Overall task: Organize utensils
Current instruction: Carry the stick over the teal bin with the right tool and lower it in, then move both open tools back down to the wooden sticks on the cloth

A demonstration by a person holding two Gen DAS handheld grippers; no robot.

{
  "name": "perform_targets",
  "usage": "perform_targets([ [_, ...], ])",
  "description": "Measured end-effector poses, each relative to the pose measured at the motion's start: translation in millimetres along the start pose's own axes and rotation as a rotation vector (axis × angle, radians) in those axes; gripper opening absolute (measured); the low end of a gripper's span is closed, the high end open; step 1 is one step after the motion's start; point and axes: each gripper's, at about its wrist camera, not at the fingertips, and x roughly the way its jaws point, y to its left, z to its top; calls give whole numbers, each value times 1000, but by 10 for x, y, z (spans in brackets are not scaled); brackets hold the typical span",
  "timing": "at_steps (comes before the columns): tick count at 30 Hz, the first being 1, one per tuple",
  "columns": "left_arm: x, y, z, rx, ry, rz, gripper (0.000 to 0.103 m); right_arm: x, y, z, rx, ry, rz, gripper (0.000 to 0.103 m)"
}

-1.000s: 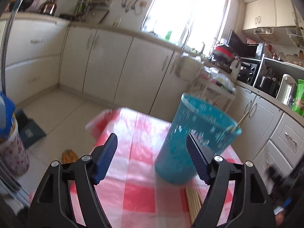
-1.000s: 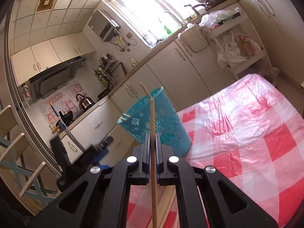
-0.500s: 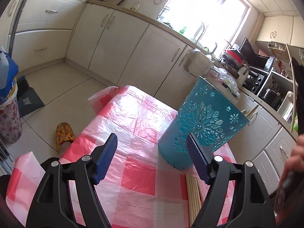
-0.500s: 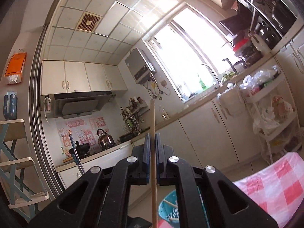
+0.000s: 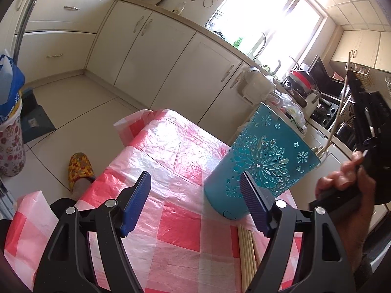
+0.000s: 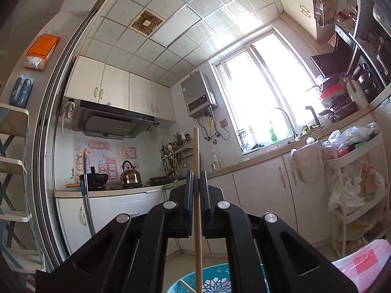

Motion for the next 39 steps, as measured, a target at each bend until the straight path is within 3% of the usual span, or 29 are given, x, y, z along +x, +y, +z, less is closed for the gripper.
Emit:
perform_targets([
  [6,18,7,0,-3,10,-2,71,58,-37,-269,-68,68,39,6],
  [10,20,21,8,-9,11,-3,71,-38,42,-433,-122,158,71,7],
  [13,26,49,13,-16,15,-4,71,-161,-2,-503,-118,219,48,26],
  [16,27,49,15,-17,14,-1,71,-325,-74,-494,-82,264,5,31],
  [20,37,57,11,-21,20,0,71,-573,-125,-413,-15,343,-79,56],
  [22,48,71,14,-23,26,-1,71,-704,-131,-396,25,428,-144,67],
  [26,57,74,15,-27,31,0,71,-973,-173,-524,123,640,-261,78],
  [30,85,85,10,-33,45,-1,72,-1193,-31,-788,51,863,-353,77],
  [33,110,92,11,-35,57,-5,73,-1229,114,-951,-38,973,-347,59],
  [35,117,94,12,-38,59,-5,73,-1198,140,-1049,-48,1033,-323,40],
  [39,187,80,6,-33,96,-1,74,-1067,147,-1229,-33,1103,-294,29],
])
